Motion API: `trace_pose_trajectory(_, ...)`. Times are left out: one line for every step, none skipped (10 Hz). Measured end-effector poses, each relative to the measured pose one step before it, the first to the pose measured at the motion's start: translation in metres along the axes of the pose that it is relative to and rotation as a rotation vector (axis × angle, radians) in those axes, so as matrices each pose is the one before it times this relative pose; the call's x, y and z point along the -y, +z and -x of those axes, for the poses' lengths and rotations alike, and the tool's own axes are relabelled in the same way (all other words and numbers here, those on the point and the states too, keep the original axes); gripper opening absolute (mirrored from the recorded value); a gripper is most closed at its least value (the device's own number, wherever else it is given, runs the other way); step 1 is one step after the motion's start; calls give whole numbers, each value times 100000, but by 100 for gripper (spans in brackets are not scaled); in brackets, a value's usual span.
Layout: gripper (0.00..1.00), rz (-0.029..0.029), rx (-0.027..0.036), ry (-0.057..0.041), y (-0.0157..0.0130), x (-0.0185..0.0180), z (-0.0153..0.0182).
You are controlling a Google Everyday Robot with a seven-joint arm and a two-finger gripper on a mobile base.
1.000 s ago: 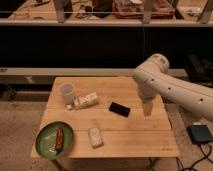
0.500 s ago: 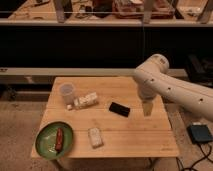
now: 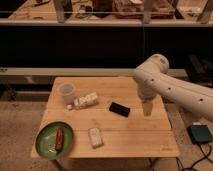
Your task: Place the eraser in the ceramic cup
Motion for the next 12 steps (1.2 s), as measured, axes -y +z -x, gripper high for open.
trace_pose_trajectory(80,4,1,1,3,-1,3)
trace_pose_trajectory(80,-8,-3,2,-5,2,-1)
trace_pose_trajectory(80,5,2,-1,0,-2,-1)
trace_pose_trajectory(80,-1,5,-1,0,2,5)
trace_pose_trajectory(80,-4,-7,1,-1,0,-4)
trace_pose_trajectory(80,7,3,-7,2,-1,2)
trace_pose_trajectory(80,-77,307,217,16,86,35)
trace_pose_trajectory(80,-104,1100,728,144,211,116)
trace_pose_trajectory(80,305,2462,1875,721,345,170)
trace_pose_trajectory(80,904,4514,5098,1823,607,208)
trace_pose_trajectory(80,2040,5209,7386,3349,600,-54)
trace_pose_trajectory(80,2083,3798,5081,2185,218,-90)
